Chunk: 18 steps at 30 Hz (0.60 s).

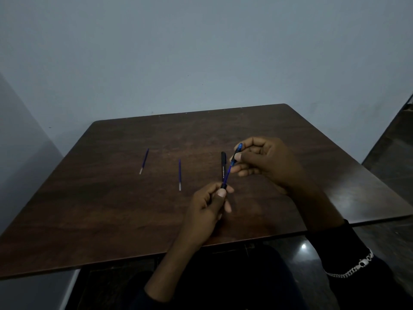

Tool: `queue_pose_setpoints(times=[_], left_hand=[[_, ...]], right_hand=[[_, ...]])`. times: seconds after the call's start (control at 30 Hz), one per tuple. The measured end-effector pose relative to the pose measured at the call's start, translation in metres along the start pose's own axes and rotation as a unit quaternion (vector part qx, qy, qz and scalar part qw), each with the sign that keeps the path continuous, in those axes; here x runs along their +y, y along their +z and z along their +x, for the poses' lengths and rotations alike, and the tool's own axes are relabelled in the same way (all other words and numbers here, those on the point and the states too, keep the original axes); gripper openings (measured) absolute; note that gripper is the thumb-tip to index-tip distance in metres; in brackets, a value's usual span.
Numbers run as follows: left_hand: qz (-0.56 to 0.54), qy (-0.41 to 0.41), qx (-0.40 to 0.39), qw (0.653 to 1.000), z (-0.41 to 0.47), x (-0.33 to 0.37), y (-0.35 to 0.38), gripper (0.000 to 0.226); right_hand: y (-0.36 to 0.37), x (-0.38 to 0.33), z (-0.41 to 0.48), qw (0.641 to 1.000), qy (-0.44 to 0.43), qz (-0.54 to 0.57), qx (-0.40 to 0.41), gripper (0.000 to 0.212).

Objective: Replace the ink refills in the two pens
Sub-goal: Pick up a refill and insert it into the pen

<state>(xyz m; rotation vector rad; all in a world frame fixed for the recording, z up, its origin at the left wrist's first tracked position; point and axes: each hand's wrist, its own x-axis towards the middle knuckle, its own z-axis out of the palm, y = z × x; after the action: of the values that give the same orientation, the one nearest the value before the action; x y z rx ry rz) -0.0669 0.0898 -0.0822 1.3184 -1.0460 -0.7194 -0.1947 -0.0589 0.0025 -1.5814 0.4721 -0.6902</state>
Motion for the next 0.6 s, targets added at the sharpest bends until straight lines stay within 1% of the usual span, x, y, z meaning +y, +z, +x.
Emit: queue_pose_setpoints(times=[0.37, 0.5, 0.6], left_hand=[[-0.01, 0.009, -0.005, 1.0, -0.0001, -0.0001, 0.0018, 0.024], [-0.013, 0.015, -0.007, 1.0, 0.0003, -0.0007, 0.0011, 0.026], [-0.017, 0.026, -0.009, 0.999, 0.0004, -0.0003, 0.0003, 0.025]], right_hand=[[-0.0011, 0.0083, 0.0006, 1.0, 0.01, 0.0, -0.024, 0.007], [-0.0016, 0.0085, 0.0004, 1.0, 0.01, -0.009, -0.02, 0.007], [-0.0025, 0.0081, 0.0001, 1.0, 0.014, 0.005, -0.02, 0.006]])
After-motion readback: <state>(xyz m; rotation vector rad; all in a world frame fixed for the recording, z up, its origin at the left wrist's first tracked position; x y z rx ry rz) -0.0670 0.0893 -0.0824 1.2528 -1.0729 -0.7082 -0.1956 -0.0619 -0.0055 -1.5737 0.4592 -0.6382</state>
